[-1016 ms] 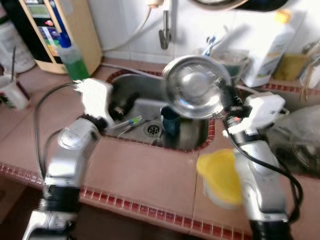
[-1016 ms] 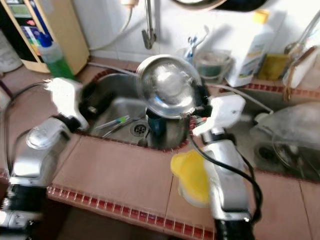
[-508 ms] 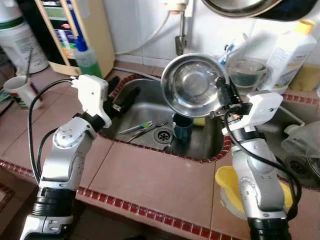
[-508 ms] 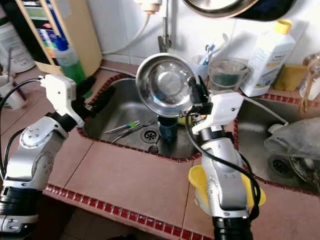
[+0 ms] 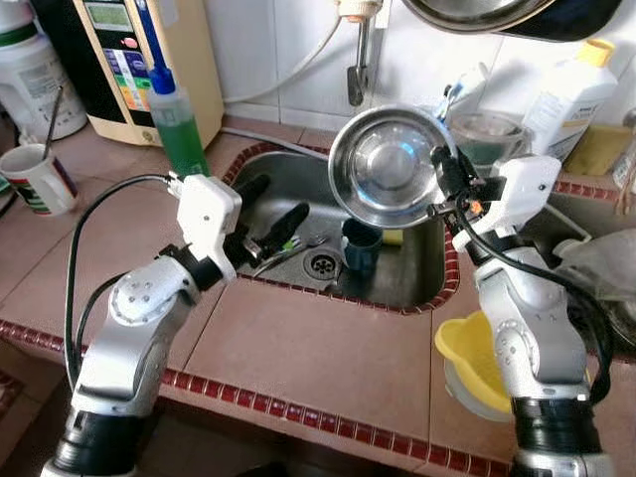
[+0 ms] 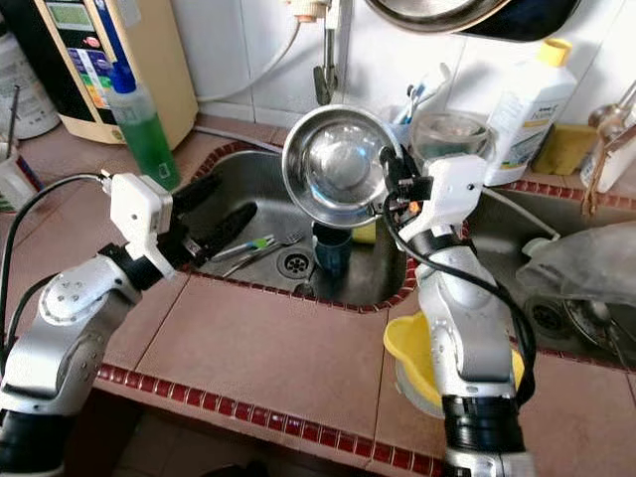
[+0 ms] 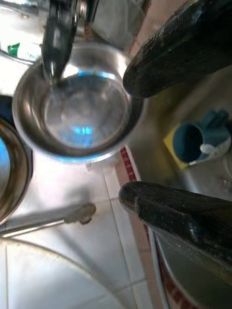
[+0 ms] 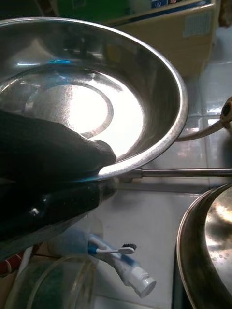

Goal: Kitchen organization

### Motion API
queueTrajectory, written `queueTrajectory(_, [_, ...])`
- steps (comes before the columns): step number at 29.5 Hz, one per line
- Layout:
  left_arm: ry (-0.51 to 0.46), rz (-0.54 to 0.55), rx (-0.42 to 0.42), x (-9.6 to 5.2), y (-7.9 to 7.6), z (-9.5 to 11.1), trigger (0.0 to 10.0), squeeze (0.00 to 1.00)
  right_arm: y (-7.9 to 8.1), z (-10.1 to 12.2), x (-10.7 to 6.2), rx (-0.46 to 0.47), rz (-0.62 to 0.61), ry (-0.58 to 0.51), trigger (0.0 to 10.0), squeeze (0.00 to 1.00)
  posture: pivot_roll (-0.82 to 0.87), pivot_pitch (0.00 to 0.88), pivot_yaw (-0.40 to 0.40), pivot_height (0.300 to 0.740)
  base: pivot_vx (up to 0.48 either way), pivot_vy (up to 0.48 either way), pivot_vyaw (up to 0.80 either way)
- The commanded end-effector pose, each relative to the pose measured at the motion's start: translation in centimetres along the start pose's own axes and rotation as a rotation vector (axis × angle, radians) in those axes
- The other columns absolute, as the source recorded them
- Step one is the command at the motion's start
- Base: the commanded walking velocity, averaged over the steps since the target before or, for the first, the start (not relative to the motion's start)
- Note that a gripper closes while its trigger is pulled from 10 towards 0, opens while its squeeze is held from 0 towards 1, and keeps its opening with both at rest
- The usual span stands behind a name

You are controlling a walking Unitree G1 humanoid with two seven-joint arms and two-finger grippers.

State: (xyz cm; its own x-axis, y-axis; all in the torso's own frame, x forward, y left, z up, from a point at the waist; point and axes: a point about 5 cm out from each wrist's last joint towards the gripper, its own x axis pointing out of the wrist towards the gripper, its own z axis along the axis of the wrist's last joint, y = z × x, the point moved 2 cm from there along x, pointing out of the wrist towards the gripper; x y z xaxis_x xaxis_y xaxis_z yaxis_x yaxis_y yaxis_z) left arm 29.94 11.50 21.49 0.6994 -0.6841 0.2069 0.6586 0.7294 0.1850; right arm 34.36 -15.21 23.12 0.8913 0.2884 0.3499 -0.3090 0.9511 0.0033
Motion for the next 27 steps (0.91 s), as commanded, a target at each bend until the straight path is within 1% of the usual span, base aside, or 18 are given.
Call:
queueTrajectory(1, [-0.008,-0.037,-0.001,-0.1,-0.7,0.4,10.0,0.0,-0.3,0.3,0.4,0.01,0.007,0.004,10.0,0.0,-0.08,0.141,-0.003,0.74,0.0,0.0,0.0])
queueTrajectory(2, [-0.018,-0.057,-0.005,-0.2,-1.3,0.8,10.0,0.0,-0.5,0.2,0.6,0.028,0.012,0.016,10.0,0.0,-0.08,0.145,-0.009,0.74,0.0,0.0,0.0])
queueTrajectory(4, [-0.018,-0.057,-0.005,-0.2,-1.3,0.8,10.0,0.0,-0.5,0.2,0.6,0.028,0.012,0.016,10.0,0.0,-0.08,0.145,-0.009,0.74,0.0,0.0,0.0])
queueTrajectory(6, [-0.024,-0.102,-0.009,-0.6,-2.4,1.4,10.0,0.0,-0.9,0.0,1.3,0.073,0.019,0.044,10.0,0.0,-0.06,0.154,-0.02,0.74,0.0,0.0,0.0])
queueTrajectory(7, [-0.024,-0.102,-0.009,-0.6,-2.4,1.4,10.0,0.0,-0.9,0.0,1.3,0.073,0.019,0.044,10.0,0.0,-0.06,0.154,-0.02,0.74,0.0,0.0,0.0])
queueTrajectory(11, [-0.02,-0.134,-0.011,-1.0,-3.3,1.6,10.0,0.0,-1.2,-0.2,2.1,0.122,0.03,0.065,10.0,0.0,-0.05,0.16,-0.03,0.74,0.0,0.0,0.0])
queueTrajectory(16, [-0.021,-0.154,-0.022,-1.3,-3.9,1.9,10.0,0.0,-1.4,-0.5,2.8,0.147,0.038,0.092,10.0,0.0,-0.04,0.162,-0.037,0.74,0.0,0.0,0.0])
queueTrajectory(18, [-0.024,-0.17,-0.031,-1.4,-4.5,2.3,10.0,0.0,-1.6,-0.9,3.4,0.183,0.047,0.122,10.0,0.0,-0.04,0.168,-0.048,0.74,0.0,0.0,0.0])
queueTrajectory(22, [-0.024,-0.183,-0.028,-1.4,-5.0,2.5,10.0,0.0,-1.6,-1.1,3.7,0.203,0.054,0.137,10.0,0.0,-0.03,0.169,-0.051,0.74,0.0,0.0,0.0])
queueTrajectory(24, [-0.033,-0.193,-0.034,-1.4,-5.5,2.8,10.0,0.0,-1.5,-1.6,4.1,0.243,0.061,0.164,10.0,0.0,-0.03,0.174,-0.056,0.74,0.0,0.0,0.0])
queueTrajectory(27, [-0.039,-0.2,-0.038,-1.3,-5.9,3.1,10.0,0.0,-1.5,-2.1,4.4,0.269,0.066,0.183,10.0,0.0,-0.03,0.178,-0.058,0.74,0.0,0.0,0.0])
